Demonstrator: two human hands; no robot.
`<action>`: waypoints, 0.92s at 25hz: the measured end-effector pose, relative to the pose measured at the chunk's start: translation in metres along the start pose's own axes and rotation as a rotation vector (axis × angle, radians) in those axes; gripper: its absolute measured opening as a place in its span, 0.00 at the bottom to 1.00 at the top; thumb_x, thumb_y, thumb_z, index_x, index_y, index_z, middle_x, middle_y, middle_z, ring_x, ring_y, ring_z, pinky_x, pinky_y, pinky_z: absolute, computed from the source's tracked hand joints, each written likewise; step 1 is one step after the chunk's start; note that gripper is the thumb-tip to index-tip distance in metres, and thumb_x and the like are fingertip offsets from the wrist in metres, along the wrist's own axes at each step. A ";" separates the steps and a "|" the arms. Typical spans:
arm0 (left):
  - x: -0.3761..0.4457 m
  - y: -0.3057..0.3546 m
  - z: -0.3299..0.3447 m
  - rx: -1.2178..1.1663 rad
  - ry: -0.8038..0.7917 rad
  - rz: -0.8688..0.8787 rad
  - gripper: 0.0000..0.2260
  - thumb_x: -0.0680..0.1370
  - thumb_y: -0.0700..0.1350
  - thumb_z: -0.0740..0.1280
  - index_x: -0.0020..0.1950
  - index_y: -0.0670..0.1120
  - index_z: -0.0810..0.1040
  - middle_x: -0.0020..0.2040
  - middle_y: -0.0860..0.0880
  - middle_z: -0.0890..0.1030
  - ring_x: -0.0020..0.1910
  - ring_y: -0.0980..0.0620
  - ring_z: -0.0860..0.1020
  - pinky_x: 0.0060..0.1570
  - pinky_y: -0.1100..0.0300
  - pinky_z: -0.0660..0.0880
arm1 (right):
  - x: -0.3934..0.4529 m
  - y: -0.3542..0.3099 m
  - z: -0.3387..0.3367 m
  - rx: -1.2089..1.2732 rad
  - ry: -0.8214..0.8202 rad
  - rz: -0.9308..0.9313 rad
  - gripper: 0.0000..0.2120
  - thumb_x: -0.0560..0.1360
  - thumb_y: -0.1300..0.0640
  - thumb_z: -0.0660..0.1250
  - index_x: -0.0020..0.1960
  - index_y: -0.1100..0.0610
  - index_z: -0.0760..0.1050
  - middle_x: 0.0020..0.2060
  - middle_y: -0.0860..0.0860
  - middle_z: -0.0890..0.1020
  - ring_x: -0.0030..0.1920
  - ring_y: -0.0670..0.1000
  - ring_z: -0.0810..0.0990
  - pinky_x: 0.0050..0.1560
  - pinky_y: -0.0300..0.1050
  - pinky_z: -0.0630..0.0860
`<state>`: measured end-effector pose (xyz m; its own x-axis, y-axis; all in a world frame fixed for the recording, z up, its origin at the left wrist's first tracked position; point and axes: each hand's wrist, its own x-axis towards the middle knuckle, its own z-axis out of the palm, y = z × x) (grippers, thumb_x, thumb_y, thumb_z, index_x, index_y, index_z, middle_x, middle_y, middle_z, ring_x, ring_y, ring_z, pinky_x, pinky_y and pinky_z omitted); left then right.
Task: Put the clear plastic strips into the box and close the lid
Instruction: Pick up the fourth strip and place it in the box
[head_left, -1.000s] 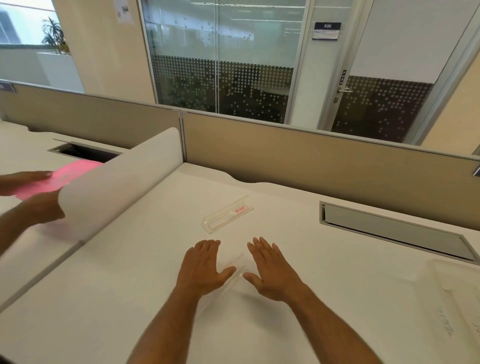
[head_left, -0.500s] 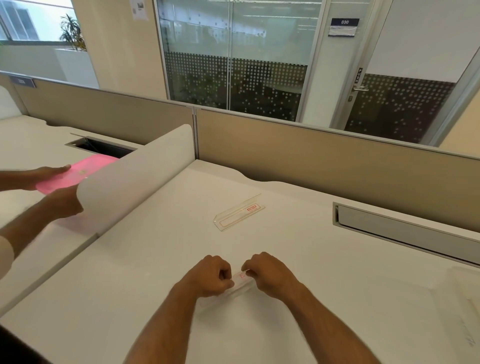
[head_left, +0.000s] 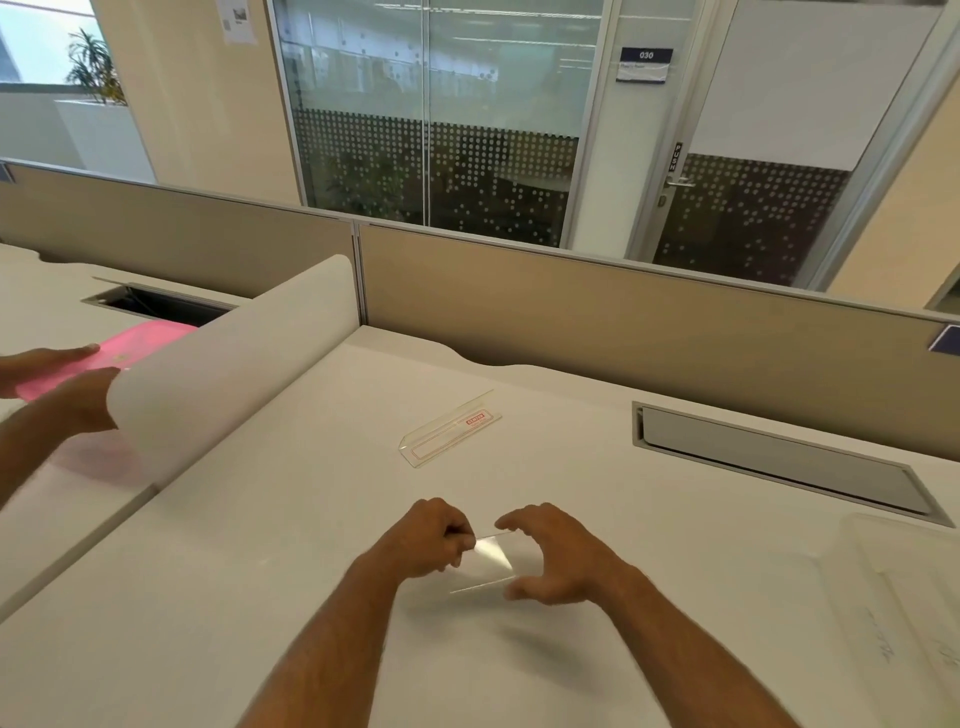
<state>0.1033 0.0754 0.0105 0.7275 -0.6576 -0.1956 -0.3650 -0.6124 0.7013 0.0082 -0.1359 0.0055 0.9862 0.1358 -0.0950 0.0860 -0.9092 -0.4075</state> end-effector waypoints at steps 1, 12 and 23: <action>0.001 0.002 0.002 -0.017 -0.004 0.009 0.07 0.76 0.43 0.69 0.39 0.50 0.83 0.30 0.54 0.81 0.27 0.60 0.77 0.32 0.66 0.76 | -0.005 0.002 -0.001 -0.014 -0.001 -0.011 0.37 0.64 0.37 0.72 0.70 0.43 0.65 0.63 0.39 0.71 0.60 0.42 0.69 0.61 0.38 0.66; 0.019 0.019 0.005 -0.504 -0.117 -0.062 0.19 0.75 0.54 0.72 0.44 0.36 0.84 0.41 0.44 0.85 0.40 0.50 0.81 0.41 0.60 0.75 | -0.044 0.037 -0.032 0.398 0.196 0.272 0.13 0.64 0.48 0.76 0.48 0.47 0.85 0.43 0.41 0.85 0.45 0.38 0.81 0.48 0.36 0.76; 0.029 0.034 0.027 -0.656 -0.171 0.024 0.18 0.64 0.47 0.78 0.51 0.40 0.85 0.49 0.42 0.86 0.48 0.46 0.84 0.48 0.55 0.81 | -0.079 0.074 -0.049 0.590 0.311 0.389 0.06 0.69 0.50 0.76 0.40 0.52 0.85 0.38 0.46 0.86 0.43 0.43 0.83 0.46 0.40 0.77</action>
<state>0.0967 0.0234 0.0103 0.6018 -0.7610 -0.2424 0.0869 -0.2393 0.9670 -0.0567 -0.2330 0.0275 0.9319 -0.3467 -0.1068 -0.2788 -0.4962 -0.8222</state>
